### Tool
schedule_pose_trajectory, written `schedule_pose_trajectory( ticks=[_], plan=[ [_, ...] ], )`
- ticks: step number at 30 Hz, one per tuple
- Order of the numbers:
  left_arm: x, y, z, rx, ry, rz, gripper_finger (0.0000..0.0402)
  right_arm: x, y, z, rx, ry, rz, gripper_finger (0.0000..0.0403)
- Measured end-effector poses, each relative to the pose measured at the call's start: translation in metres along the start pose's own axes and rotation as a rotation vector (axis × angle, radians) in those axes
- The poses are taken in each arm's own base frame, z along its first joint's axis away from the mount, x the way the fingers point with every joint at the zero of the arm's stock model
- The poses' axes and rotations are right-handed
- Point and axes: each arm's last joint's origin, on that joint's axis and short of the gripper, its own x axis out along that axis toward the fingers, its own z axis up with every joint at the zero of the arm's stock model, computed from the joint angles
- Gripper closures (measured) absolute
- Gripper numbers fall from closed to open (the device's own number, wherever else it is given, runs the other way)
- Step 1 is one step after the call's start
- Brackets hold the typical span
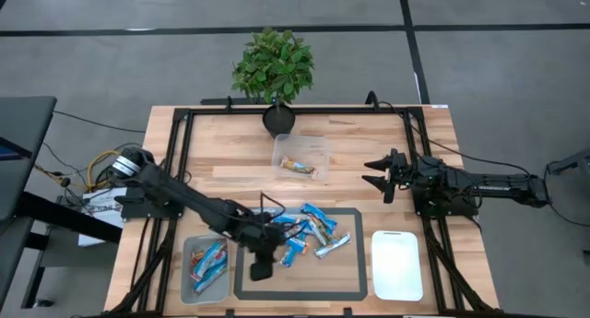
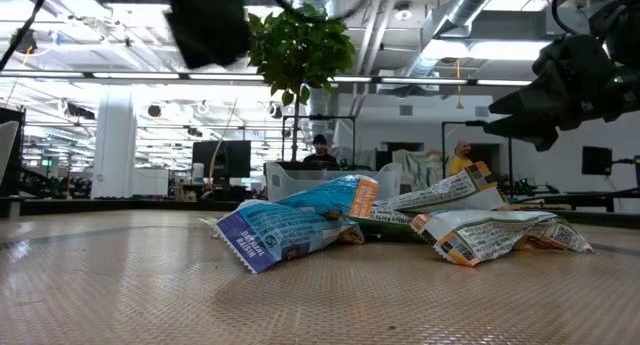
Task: Pick and place Granola Bars by type
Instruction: Put the orange granola bar into the transparent bin
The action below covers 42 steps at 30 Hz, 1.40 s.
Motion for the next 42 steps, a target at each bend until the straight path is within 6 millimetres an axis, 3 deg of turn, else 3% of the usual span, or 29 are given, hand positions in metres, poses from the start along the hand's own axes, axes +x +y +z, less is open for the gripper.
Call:
schedule_pose_trajectory(
  ticks=[7, 15, 20, 29, 42],
  plan=[
    [0.031, 0.024, 0.009, 0.132, 0.004, 0.081, 0.0242, 0.000, 0.000, 0.000, 0.000, -0.002, 0.000, 0.0163],
    [0.061, 0.033, 0.004, 0.396, 0.064, 0.138, 0.0242, 0.000, 0.000, 0.000, 0.000, -0.004, 0.000, 0.0163],
    [0.064, 0.039, 0.006, 0.473, 0.058, 0.218, 0.0242, 0.000, 0.000, 0.000, 0.000, -0.004, 0.000, 0.0163],
    [0.067, 0.049, 0.002, 0.461, 0.075, 0.232, 0.0242, 0.000, 0.000, 0.000, 0.000, -0.004, 0.000, 0.0163],
    [0.082, 0.066, -0.016, 0.467, 0.028, 0.247, 0.0242, 0.000, 0.000, 0.000, 0.000, -0.004, 0.000, 0.0163]
  ],
)
